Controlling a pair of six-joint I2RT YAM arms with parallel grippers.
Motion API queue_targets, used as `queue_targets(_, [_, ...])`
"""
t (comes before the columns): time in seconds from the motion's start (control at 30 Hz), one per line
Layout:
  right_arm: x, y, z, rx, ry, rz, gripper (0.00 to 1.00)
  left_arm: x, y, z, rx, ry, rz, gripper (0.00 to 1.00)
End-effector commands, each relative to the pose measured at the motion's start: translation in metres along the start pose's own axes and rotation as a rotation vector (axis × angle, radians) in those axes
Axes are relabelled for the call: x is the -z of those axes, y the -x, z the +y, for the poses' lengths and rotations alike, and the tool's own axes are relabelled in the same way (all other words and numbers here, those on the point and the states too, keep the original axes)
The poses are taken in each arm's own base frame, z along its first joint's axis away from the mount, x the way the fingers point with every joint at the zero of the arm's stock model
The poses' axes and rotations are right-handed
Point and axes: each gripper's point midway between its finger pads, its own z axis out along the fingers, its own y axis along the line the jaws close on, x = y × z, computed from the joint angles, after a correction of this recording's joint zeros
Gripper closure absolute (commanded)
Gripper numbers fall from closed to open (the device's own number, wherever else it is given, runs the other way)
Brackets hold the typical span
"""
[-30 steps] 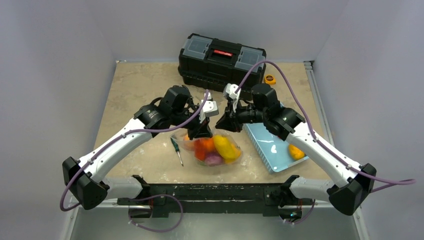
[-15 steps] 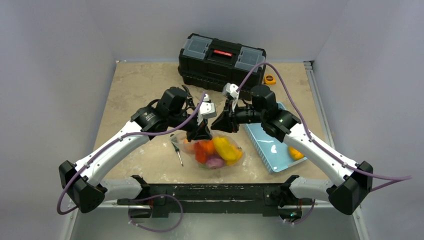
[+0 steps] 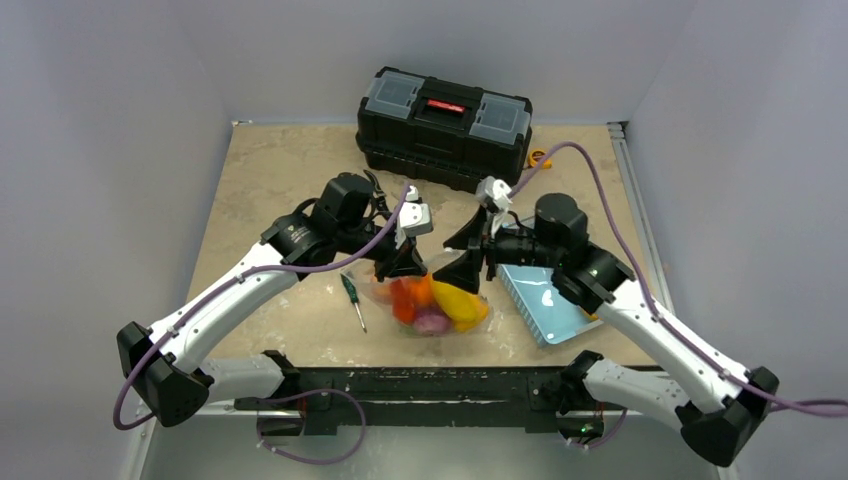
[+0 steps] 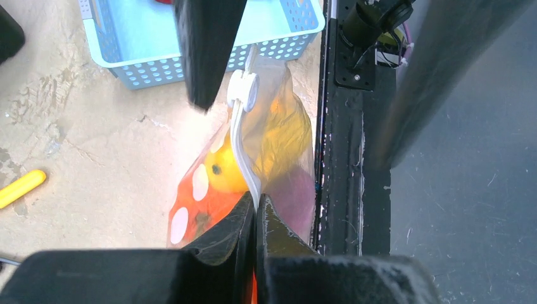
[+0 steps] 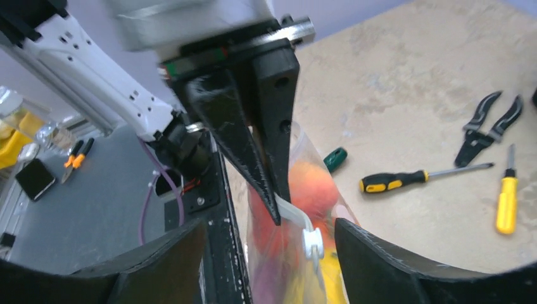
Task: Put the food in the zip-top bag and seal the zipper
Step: Adjust the zipper food storage bag at the center of the board.
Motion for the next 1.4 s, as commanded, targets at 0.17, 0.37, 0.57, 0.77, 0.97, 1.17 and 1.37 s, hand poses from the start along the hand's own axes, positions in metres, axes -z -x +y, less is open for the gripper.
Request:
queue_targets(0.17, [0.035,0.021,0.001,-0.071,-0.099,-0.107,0.25,0.004,0.025,-0.004,-0.076,-0.013,-0.085,1.00])
queue_targets(0.37, [0.025,0.008,0.004,-0.102,-0.029,-0.084,0.48,0.006,0.026,-0.006,-0.078,-0.018,-0.089,1.00])
queue_targets(0.57, [0.021,0.005,0.008,-0.098,0.038,-0.122,0.75,0.006,0.026,-0.008,-0.079,-0.024,-0.090,1.00])
queue_targets(0.77, [0.024,0.001,0.008,-0.075,0.026,-0.134,0.94,0.007,0.027,-0.008,-0.079,-0.026,-0.092,1.00])
queue_targets(0.97, [0.028,0.003,0.010,-0.053,0.024,-0.185,1.00,0.007,0.030,-0.008,-0.062,-0.026,-0.094,0.97])
queue_targets(1.17, [0.022,-0.004,0.011,-0.079,0.066,-0.190,1.00,0.000,0.037,-0.008,-0.026,-0.044,-0.143,0.48])
queue_targets(1.37, [0.022,-0.003,0.019,-0.073,0.114,-0.179,1.00,-0.010,0.032,-0.016,0.003,-0.133,-0.132,0.42])
